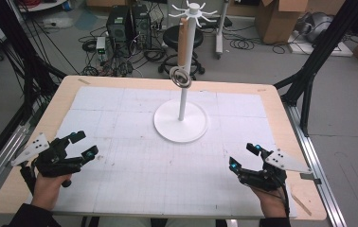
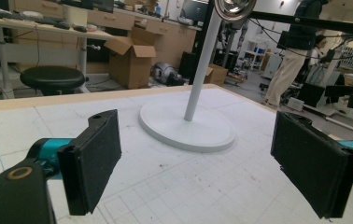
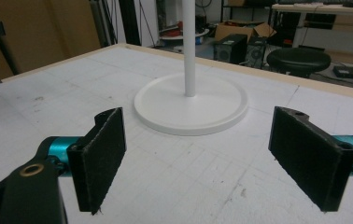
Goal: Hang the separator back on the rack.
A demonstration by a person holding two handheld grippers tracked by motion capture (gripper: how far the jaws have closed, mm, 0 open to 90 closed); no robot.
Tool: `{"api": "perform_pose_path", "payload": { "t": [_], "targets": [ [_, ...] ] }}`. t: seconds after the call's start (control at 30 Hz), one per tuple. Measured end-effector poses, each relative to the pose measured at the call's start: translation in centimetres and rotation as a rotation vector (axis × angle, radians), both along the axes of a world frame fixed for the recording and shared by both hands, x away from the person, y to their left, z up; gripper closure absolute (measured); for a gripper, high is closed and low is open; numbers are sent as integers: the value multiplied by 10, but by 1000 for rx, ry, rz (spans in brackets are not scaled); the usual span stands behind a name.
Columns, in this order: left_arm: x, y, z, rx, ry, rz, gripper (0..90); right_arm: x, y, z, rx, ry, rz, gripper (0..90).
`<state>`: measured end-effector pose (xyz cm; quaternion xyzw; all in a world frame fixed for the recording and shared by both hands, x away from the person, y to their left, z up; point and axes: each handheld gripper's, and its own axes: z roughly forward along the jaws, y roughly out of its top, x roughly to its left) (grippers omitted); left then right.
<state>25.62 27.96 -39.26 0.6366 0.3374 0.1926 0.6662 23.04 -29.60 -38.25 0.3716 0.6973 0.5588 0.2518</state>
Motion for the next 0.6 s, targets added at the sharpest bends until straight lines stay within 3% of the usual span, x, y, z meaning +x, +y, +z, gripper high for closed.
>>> {"api": "perform_pose_path", "payload": {
  "t": [0.6],
  "targets": [
    [1, -1, -2, 0, 12, 0, 167, -3, 0, -2, 16, -10, -21, 179]
  ]
}}
